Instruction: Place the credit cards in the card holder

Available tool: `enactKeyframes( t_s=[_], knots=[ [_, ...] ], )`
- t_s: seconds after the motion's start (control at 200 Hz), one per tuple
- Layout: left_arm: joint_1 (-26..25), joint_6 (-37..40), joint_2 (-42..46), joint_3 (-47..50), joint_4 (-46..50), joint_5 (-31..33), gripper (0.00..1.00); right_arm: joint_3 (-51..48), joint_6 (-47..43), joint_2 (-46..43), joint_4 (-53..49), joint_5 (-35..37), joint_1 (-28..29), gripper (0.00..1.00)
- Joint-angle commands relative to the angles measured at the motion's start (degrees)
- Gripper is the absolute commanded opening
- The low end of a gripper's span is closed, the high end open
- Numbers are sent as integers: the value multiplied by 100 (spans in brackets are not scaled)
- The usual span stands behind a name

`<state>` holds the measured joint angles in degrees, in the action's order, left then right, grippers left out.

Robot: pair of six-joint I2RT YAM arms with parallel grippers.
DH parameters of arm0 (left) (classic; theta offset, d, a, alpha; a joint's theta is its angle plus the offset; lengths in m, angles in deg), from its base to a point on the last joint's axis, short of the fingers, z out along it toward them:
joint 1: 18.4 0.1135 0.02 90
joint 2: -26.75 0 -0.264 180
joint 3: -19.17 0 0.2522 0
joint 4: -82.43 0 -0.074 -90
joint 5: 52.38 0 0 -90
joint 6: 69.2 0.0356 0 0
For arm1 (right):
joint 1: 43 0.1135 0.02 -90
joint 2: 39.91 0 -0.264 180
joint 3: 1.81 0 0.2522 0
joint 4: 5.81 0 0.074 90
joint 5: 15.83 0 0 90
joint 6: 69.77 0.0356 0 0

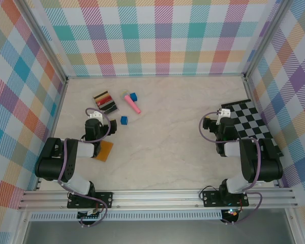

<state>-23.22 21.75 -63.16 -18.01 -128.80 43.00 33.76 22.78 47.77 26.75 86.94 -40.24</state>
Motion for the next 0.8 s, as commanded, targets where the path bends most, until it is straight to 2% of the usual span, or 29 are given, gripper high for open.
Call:
enactKeyframes(
  t_s=[0.0, 0.68, 0.795],
  knots=[
    [94, 73, 25, -110, -53, -63, 100, 79, 53, -40, 183, -40, 13, 100],
    [95, 95, 35, -87, -91, -88, 100, 79, 54, -52, 181, -91, -13, 100],
    [82, 153, 231, 63, -194, -222, 100, 151, -120, -142, -33, -480, -17, 100]
  ],
)
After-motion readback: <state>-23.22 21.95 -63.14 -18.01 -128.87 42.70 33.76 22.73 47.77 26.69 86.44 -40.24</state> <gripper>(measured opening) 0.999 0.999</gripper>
